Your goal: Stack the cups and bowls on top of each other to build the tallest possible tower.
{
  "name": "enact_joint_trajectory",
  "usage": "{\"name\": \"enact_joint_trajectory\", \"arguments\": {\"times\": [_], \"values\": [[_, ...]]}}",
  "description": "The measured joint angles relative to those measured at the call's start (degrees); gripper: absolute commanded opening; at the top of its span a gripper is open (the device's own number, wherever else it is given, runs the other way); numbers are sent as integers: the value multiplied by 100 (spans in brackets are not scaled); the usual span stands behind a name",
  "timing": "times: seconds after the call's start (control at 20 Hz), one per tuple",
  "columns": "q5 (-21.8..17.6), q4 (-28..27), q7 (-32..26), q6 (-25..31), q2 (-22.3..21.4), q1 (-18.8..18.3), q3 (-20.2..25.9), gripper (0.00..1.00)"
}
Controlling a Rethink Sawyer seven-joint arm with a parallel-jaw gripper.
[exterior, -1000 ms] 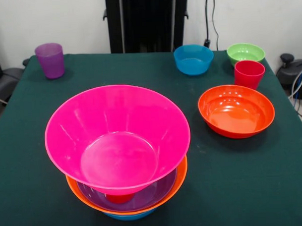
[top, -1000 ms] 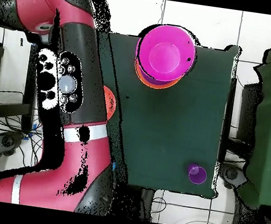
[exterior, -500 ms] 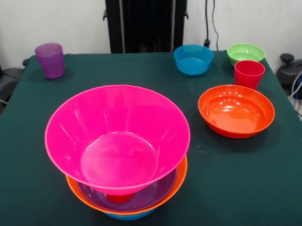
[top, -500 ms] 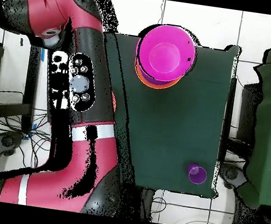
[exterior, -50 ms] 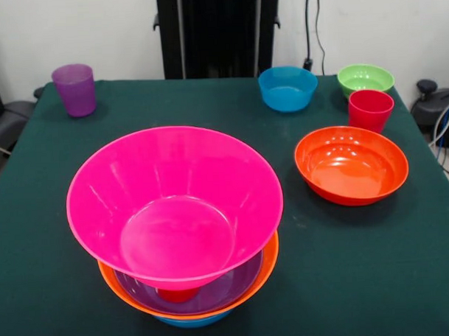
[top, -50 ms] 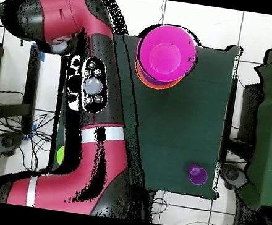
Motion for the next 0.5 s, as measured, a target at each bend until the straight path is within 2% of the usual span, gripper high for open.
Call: {"name": "enact_joint_trajectory", "arguments": {"times": [0.5], "values": [[26, 1232, 0, -768, -509, -247, -15, 100]]}}
